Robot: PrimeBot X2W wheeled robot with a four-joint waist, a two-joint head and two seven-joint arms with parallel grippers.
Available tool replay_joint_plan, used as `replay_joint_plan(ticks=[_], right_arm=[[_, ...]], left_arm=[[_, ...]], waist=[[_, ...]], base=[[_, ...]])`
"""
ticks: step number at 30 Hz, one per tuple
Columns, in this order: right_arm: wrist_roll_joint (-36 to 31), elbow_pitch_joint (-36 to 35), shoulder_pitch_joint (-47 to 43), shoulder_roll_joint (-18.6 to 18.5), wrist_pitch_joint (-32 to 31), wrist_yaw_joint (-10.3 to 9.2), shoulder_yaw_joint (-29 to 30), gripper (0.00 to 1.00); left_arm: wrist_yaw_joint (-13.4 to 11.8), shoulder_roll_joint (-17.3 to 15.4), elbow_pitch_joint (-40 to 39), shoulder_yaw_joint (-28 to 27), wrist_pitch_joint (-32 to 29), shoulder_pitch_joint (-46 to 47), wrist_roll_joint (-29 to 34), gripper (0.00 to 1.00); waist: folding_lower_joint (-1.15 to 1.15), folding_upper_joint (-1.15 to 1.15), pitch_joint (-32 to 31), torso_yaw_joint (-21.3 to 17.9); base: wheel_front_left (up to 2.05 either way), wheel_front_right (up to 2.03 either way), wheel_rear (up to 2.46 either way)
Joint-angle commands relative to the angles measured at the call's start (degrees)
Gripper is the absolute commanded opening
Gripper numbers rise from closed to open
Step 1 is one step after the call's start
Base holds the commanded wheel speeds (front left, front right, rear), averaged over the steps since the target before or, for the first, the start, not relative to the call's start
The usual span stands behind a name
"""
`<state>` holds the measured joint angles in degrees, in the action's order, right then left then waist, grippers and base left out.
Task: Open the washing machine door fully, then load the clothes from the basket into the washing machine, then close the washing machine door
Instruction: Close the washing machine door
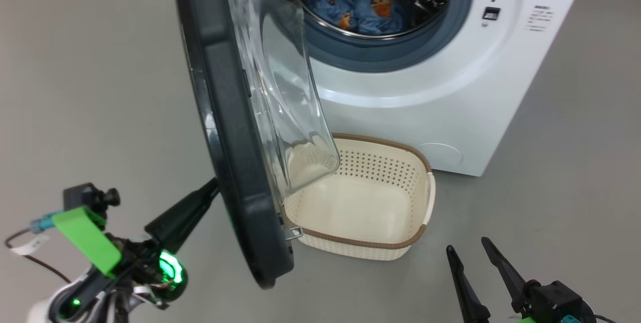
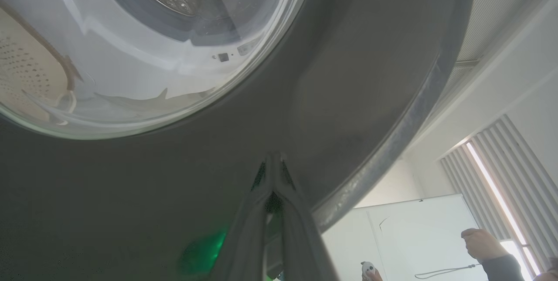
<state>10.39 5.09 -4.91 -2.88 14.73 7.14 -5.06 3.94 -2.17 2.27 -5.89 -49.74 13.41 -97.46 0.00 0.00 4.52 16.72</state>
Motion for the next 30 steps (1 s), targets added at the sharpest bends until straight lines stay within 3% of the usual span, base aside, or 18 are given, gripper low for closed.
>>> replay_joint_plan(ticks=[1, 17, 30], right_arm=[[0.2, -1.3, 0.4, 0.0, 0.3, 0.35, -1.7, 1.00], [-0.1, -1.2, 0.5, 0.0, 0.3, 0.35, -2.8, 1.00], [0.4, -1.4, 0.9, 0.0, 0.3, 0.35, -3.6, 1.00]], left_arm=[[0.6, -0.7, -1.0, -0.8, 0.2, 1.5, -0.3, 0.00], [3.4, -0.7, 7.6, 7.8, 8.6, 9.4, -1.4, 0.00], [3.5, -0.7, 10.9, 7.9, 12.1, 13.7, -1.0, 0.00]], waist=[[0.00, 0.00, -0.4, -1.0], [0.00, 0.00, -0.5, -7.7], [0.00, 0.00, 0.2, -13.4]], base=[[0.00, 0.00, 0.00], [0.00, 0.00, 0.00], [0.00, 0.00, 0.00]])
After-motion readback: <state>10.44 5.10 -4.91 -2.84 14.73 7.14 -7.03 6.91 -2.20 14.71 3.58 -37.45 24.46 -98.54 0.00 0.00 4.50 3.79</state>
